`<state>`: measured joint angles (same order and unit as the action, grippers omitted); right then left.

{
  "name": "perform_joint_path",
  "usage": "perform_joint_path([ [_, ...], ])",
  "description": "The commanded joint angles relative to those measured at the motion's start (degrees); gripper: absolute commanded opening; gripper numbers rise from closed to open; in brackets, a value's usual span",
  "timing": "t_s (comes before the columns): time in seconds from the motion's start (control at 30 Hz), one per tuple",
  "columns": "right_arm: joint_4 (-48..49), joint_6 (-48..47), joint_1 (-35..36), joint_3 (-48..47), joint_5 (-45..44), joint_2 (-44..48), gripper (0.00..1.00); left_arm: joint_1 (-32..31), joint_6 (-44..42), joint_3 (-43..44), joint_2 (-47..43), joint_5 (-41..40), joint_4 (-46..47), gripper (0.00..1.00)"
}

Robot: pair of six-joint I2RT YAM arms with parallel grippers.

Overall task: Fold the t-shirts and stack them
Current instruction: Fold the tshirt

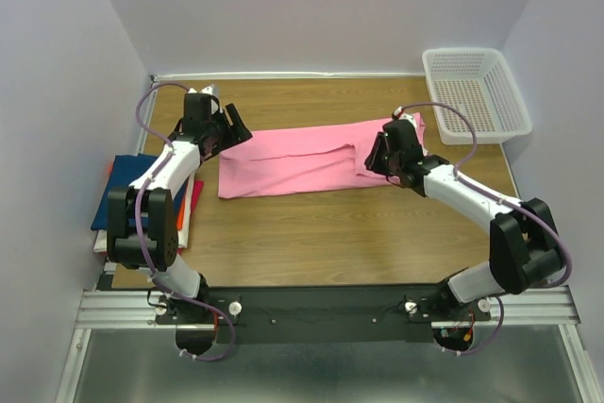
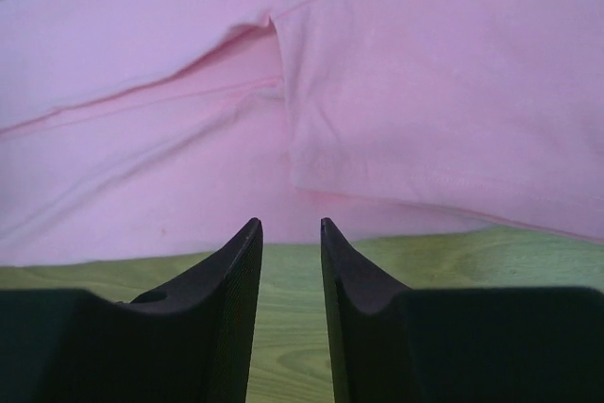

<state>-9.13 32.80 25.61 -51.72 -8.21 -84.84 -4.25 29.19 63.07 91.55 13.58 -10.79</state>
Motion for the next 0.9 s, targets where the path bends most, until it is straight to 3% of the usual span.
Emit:
perform_joint_path([
  [0.0, -0.63, -1.59, -1.60, -2.67, -5.77, -0.67, 0.38, -0.85, 0.69, -0.05, 0.82, 0.22, -0.20, 0.75],
  [0.23, -2.12, -1.08, -2.93, -8.04, -5.06, -10.43, 0.36, -3.38, 0.69, 0.83, 1.61, -3.47, -1.52, 0.75],
  [0.33, -2.04, -0.45, -3.10, -6.90, -8.31, -12.45, 0.41, -5.24, 1.92, 0.22, 1.88, -7.42, -2.66, 0.72],
  [0.43, -2.12, -0.10, -4.07, -6.99, -9.11, -14.82, 0.44, -8.65, 8.31, -4.43, -0.66, -11.73, -1.88, 0.70],
  [0.73, -1.69, -0.28, -6.62, -8.48, -8.05, -19.84, 0.45, -13.06, 14.93, -10.07, -1.81, -23.24, -2.04, 0.51],
  [0.8, -1.77, -0.63, -6.79, -9.18, -7.88, -20.89, 0.45, -14.28, 15.02, -9.55, 0.55, -25.44, -3.71, 0.35],
  [0.87, -1.77, -1.15, -6.88, -10.15, -7.70, -21.94, 0.46, -16.04, 14.84, -7.97, 3.28, -28.50, -6.78, 0.32],
])
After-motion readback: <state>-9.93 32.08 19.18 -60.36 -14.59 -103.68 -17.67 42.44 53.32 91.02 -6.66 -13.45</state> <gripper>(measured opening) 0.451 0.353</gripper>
